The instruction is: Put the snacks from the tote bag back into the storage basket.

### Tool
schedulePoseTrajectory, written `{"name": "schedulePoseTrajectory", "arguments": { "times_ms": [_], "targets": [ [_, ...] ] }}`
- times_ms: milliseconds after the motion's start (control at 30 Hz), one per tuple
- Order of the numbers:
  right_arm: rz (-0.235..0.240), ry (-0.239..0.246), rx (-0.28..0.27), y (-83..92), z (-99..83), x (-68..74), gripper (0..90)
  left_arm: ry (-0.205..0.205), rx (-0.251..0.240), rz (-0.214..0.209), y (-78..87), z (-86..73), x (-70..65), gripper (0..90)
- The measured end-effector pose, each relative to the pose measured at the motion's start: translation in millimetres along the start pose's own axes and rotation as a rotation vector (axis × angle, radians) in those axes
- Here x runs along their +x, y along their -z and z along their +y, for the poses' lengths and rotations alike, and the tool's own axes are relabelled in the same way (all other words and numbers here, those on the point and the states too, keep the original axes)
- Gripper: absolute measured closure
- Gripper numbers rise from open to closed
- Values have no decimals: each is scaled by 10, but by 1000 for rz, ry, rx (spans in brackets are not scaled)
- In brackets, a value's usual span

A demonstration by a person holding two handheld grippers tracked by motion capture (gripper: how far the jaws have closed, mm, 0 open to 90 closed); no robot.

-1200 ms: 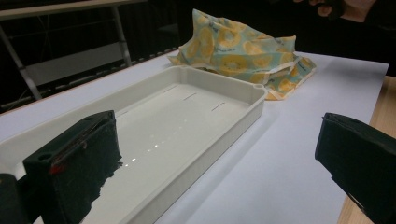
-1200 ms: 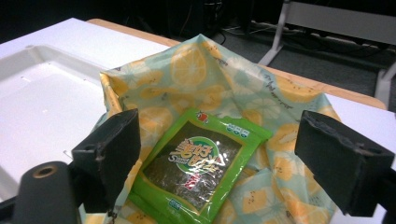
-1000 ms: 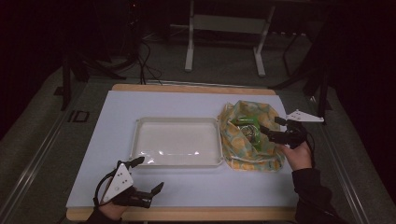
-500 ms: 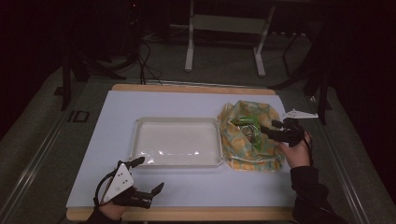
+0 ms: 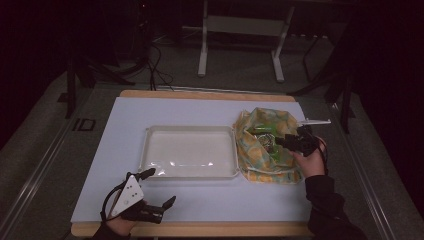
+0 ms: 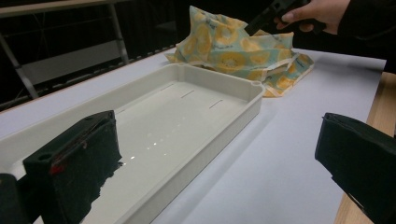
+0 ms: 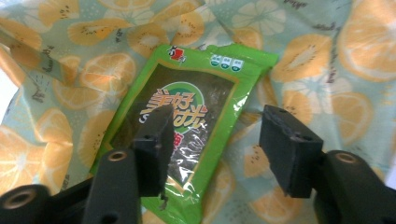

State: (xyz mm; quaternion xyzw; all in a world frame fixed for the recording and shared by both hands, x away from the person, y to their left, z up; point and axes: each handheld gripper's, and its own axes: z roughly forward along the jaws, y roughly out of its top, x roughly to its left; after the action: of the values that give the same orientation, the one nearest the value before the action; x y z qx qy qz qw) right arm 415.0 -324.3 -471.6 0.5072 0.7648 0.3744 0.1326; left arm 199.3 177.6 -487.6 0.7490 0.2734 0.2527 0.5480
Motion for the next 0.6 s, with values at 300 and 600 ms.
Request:
{"name": "schedulePoseTrajectory", "arguments": {
  "times_ms": [300,600],
  "targets": [
    [9,-38,40,-162,66,-51,517,-2,3,0,-4,-2,-2,4],
    [28,-83,70,-299,104,-127,557,-8,9,1,-10,-4,-2,4]
  ]
}}
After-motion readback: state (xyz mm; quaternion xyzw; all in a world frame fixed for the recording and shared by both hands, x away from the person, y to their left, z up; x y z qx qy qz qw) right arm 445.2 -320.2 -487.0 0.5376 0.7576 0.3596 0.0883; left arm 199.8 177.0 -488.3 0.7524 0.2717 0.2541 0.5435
